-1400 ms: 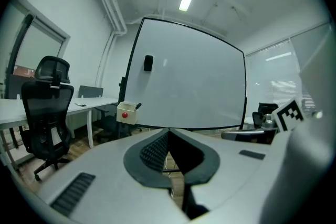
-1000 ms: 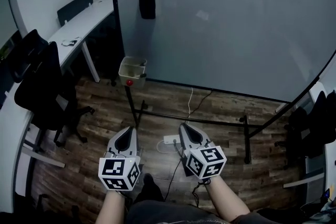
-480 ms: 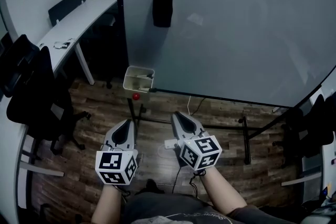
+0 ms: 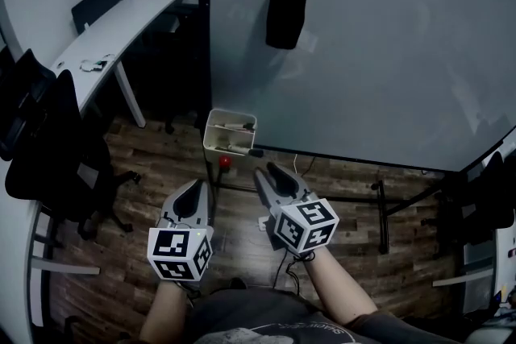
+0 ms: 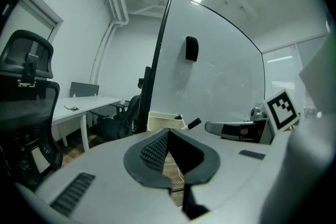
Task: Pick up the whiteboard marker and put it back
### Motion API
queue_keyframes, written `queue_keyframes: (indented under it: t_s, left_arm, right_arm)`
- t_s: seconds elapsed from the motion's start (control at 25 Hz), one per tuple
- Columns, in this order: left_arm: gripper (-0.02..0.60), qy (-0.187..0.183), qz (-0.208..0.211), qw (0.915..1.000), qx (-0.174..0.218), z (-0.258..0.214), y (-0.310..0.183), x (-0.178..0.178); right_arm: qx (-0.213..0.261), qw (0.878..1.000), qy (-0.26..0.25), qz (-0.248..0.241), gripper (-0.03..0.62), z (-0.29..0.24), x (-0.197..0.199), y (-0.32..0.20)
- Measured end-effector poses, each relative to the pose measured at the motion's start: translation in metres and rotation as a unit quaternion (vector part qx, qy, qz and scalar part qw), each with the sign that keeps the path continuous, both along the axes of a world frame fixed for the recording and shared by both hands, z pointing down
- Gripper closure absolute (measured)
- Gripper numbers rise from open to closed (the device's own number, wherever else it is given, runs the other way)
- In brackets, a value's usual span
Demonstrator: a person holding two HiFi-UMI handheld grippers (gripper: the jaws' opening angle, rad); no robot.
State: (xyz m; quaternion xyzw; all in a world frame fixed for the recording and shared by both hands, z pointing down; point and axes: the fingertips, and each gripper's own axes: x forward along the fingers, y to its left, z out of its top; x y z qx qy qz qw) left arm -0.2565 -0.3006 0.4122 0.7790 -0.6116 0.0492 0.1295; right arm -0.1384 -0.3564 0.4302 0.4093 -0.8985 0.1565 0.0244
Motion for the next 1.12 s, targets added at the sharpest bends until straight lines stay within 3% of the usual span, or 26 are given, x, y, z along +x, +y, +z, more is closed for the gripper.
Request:
queue_keyframes:
  t_s: [0.64,0.8,1.12]
  left_arm:
    - [0.568,-0.002,0.0,0.9999,-0.014,0.014,-0.016,-0.024]
    - [0.568,-0.001,-0.006,0.9999,-0.015,0.016,-0.017,-0.031]
    - [0.568,-0.004,-0.022,0.9997,-0.007,0.009,-0.01,-0.029]
  right_arm:
    - [0.002,0.999,-0.007,0.033,0.462,0.012,-0.023,-0.044]
    - [0.01,0.999,0.002,0.038,0.507,0.012,-0.024,-0.046]
    - [0.034,0.999,-0.022,0.016,0.511,-0.011,-0.023,-0.04]
